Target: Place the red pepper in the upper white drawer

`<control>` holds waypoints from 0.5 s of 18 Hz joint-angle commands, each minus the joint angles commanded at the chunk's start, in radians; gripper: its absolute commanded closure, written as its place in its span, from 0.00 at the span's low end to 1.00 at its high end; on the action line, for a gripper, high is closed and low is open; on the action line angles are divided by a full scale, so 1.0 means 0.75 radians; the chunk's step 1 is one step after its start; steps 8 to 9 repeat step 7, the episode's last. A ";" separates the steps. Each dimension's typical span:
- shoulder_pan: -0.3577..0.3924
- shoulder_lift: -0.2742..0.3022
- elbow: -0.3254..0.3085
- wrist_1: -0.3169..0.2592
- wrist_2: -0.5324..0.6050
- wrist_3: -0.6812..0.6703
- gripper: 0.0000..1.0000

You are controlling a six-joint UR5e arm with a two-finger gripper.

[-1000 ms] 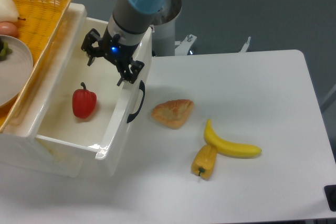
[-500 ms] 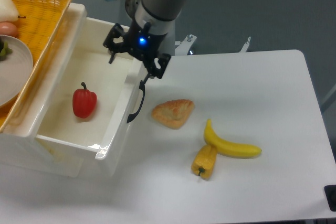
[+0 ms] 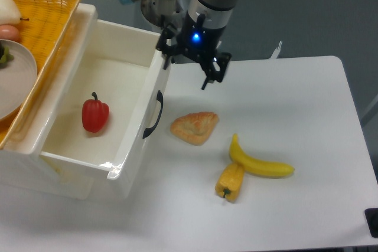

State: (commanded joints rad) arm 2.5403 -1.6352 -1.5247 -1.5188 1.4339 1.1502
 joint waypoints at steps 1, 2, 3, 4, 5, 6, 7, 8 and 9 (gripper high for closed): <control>0.000 -0.014 -0.006 0.031 0.041 0.017 0.00; 0.000 -0.031 -0.008 0.059 0.070 0.015 0.00; 0.000 -0.045 -0.008 0.072 0.084 0.017 0.00; -0.002 -0.055 -0.008 0.080 0.092 0.013 0.00; -0.002 -0.063 -0.006 0.078 0.099 0.013 0.00; 0.000 -0.070 -0.006 0.076 0.099 0.011 0.00; 0.000 -0.074 -0.008 0.076 0.099 0.015 0.00; 0.000 -0.074 -0.008 0.076 0.099 0.015 0.00; 0.000 -0.074 -0.008 0.076 0.099 0.015 0.00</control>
